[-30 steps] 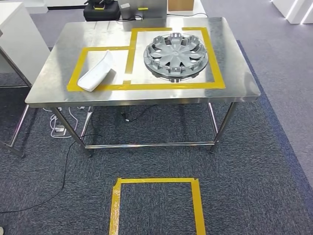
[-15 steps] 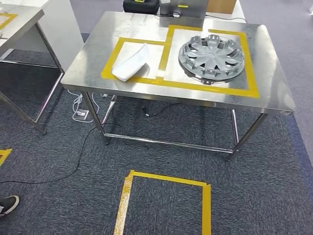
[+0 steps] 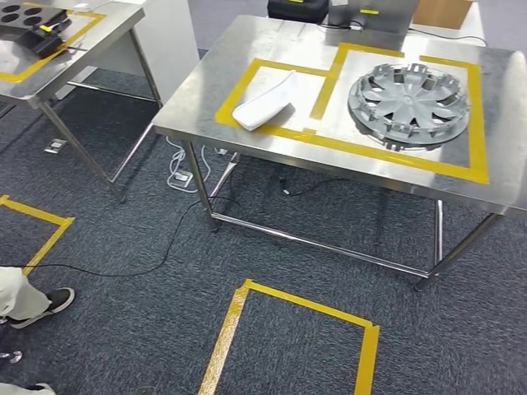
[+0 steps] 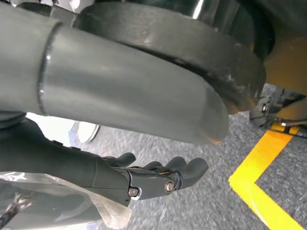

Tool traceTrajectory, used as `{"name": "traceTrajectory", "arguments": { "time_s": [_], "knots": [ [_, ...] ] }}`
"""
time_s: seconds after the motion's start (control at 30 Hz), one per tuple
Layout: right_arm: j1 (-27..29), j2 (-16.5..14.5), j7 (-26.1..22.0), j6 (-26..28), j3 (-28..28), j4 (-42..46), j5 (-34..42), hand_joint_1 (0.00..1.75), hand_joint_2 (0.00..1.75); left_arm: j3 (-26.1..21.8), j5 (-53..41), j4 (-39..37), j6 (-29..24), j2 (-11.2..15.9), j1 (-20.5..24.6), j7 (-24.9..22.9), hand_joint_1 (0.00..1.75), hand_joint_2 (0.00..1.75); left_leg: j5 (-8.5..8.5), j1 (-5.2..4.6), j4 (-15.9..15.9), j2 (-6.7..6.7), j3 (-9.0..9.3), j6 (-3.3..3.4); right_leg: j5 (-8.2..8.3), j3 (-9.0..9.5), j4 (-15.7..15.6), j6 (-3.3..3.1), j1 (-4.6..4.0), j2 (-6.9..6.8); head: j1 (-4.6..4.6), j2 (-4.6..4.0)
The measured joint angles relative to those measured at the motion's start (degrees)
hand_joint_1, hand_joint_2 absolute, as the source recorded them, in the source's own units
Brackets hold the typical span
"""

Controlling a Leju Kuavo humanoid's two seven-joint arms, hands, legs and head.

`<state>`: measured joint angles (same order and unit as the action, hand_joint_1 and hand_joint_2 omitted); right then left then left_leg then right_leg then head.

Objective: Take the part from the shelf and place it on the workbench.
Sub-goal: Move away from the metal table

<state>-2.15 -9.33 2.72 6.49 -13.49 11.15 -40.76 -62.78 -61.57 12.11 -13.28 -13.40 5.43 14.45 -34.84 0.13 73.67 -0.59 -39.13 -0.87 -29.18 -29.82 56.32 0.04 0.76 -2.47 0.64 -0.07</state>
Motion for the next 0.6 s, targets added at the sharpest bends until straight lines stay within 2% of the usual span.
{"name": "traceTrajectory", "arguments": {
  "time_s": [0.03, 0.07, 0.1, 0.17, 0.2, 0.27, 0.3, 0.33, 0.37, 0.4, 0.43, 0.47, 0.5, 0.53, 0.57, 0.6],
  "knots": [
    [0.0, 0.0, 0.0, -0.1, 0.0, 0.0, 0.0, 0.00, 0.00, 0.0, 0.1, 0.0, 0.1, 0.0, -0.1, 0.0, 0.00, 0.00, 0.93, 0.09, -0.9, 0.21, 0.75, -0.05, -0.01, -0.01, 0.0, 0.02, -0.01, -0.83, 0.01, 0.00],
    [0.0, 0.0, 0.0, -0.1, 0.0, 0.0, 0.0, 0.00, 0.00, 0.0, 0.2, 0.0, 0.2, 0.0, -0.1, 0.1, 0.00, 0.00, 2.71, 0.12, -3.9, 0.72, 2.55, 0.00, -0.03, 0.05, 0.0, 0.06, -0.01, -1.56, 0.01, 0.00],
    [-0.1, 0.0, 0.0, -0.2, 0.0, 0.0, -0.1, 0.00, 0.00, 0.0, 0.2, 0.0, 0.3, 0.0, -0.1, 0.1, 0.00, 0.00, 4.52, 0.05, -8.1, 2.00, 4.86, 0.17, -0.07, 0.15, 0.0, 0.15, -0.05, -2.22, 0.02, 0.00],
    [-0.1, 0.0, -0.1, -0.4, 0.0, 0.0, -0.1, 0.00, 0.00, 0.0, 0.1, 0.0, 0.5, 0.0, 0.1, 0.2, 0.00, 0.00, 6.41, -0.47, -14.8, 4.80, 8.22, 0.72, -0.22, 0.27, 0.2, 0.57, -0.34, -3.47, 0.01, 0.00],
    [-0.2, 0.0, -0.1, -0.5, 0.0, 0.0, -0.2, 0.00, 0.00, 0.0, 0.0, 0.0, 0.6, 0.0, 0.1, 0.3, 0.00, 0.00, 6.50, -0.71, -16.3, 5.57, 8.77, 1.04, -0.27, 0.27, 0.2, 0.82, -0.49, -4.11, -0.02, 0.00],
    [-0.4, 0.0, -0.2, -0.7, 0.0, 0.0, -0.2, 0.00, 0.00, 0.0, -0.1, 0.0, 0.6, 0.0, 0.0, 0.3, 0.00, 0.00, 6.57, -0.82, -16.6, 4.65, 8.51, 1.76, -0.33, 0.37, 0.2, 1.40, -0.59, -5.29, -0.07, 0.00],
    [-0.6, 0.0, -0.2, -0.7, 0.0, 0.0, -0.3, 0.00, 0.00, 0.0, -0.2, 0.0, 0.5, 0.0, -0.1, 0.3, 0.00, 0.00, 6.77, -0.74, -16.8, 3.99, 8.44, 2.15, -0.67, 0.27, 0.4, 1.74, -0.50, -4.79, -0.13, 0.00],
    [-0.6, 0.0, -0.2, -0.7, 0.0, 0.0, -0.3, 0.00, 0.00, 0.0, -0.2, 0.0, 0.4, 0.0, -0.1, 0.3, 0.00, 0.00, 7.02, -0.61, -16.9, 3.31, 8.38, 2.57, -1.56, -0.17, 1.5, 2.05, -0.37, -3.41, -0.23, 0.00],
    [-0.6, 0.0, -0.2, -0.8, 0.0, 0.0, -0.4, 0.00, 0.00, 0.0, -0.2, 0.0, 0.3, 0.0, -0.1, 0.3, 0.00, 0.00, 7.27, -0.46, -17.1, 2.63, 8.33, 2.96, -3.08, -1.22, 3.8, 2.31, -0.24, -1.52, -0.36, 0.00],
    [-0.6, 0.0, -0.2, -0.8, 0.0, 0.0, -0.4, 0.00, 0.00, 0.0, -0.2, 0.0, 0.3, -0.1, 0.0, 0.3, 0.00, 0.00, 7.44, -0.40, -17.1, 1.95, 8.16, 3.22, -5.01, -2.85, 7.3, 2.47, -0.13, 0.47, -0.50, 0.00],
    [-0.5, 0.0, -0.2, -0.8, 0.0, 0.0, -0.4, 0.00, 0.00, 0.0, -0.2, 0.0, 0.3, -0.1, 0.1, 0.4, 0.00, 0.00, 7.56, -0.41, -17.1, 1.20, 7.98, 3.41, -6.92, -4.77, 11.5, 2.55, -0.09, 1.64, -0.58, 0.00],
    [-0.4, 0.0, -0.2, -0.8, 0.0, 0.0, -0.4, 0.00, 0.00, 0.0, -0.2, 0.0, 0.3, -0.1, 0.1, 0.4, 0.00, 0.00, 7.64, -0.45, -17.1, 0.41, 7.85, 3.51, -8.17, -6.49, 15.1, 2.61, -0.09, 2.12, -0.60, 0.00],
    [-0.4, 0.0, -0.2, -0.9, 0.0, 0.0, -0.5, 0.00, 0.00, 0.0, -0.2, 0.0, 0.3, -0.1, 0.1, 0.4, 0.00, 0.00, 7.70, -0.49, -17.1, -0.41, 7.79, 3.54, -8.34, -7.43, 16.9, 2.61, -0.10, 2.30, -0.58, 0.00],
    [-0.4, 0.0, -0.2, -0.9, 0.0, 0.0, -0.6, 0.00, 0.00, 0.0, -0.2, 0.0, 0.2, -0.1, 0.0, 0.4, 0.00, 0.00, 7.75, -0.51, -17.0, -1.28, 7.78, 3.53, -7.33, -7.30, 16.5, 2.55, -0.10, 2.41, -0.58, 0.00],
    [-0.4, 0.0, -0.2, -1.0, 0.0, 0.0, -0.6, 0.00, 0.00, 0.0, -0.2, 0.0, 0.1, -0.1, 0.0, 0.4, 0.00, 0.00, 7.79, -0.51, -16.9, -2.18, 7.80, 3.48, -5.35, -6.05, 13.7, 2.45, -0.07, 2.73, -0.58, 0.00],
    [-0.4, 0.0, -0.2, -1.0, 0.0, 0.0, -0.7, 0.00, 0.00, 0.0, -0.3, 0.0, 0.0, -0.1, 0.0, 0.4, 0.00, 0.00, 7.80, -0.48, -16.8, -3.03, 7.80, 3.39, -3.10, -4.18, 9.7, 2.33, 0.02, 3.71, -0.59, 0.00]
  ]
}}
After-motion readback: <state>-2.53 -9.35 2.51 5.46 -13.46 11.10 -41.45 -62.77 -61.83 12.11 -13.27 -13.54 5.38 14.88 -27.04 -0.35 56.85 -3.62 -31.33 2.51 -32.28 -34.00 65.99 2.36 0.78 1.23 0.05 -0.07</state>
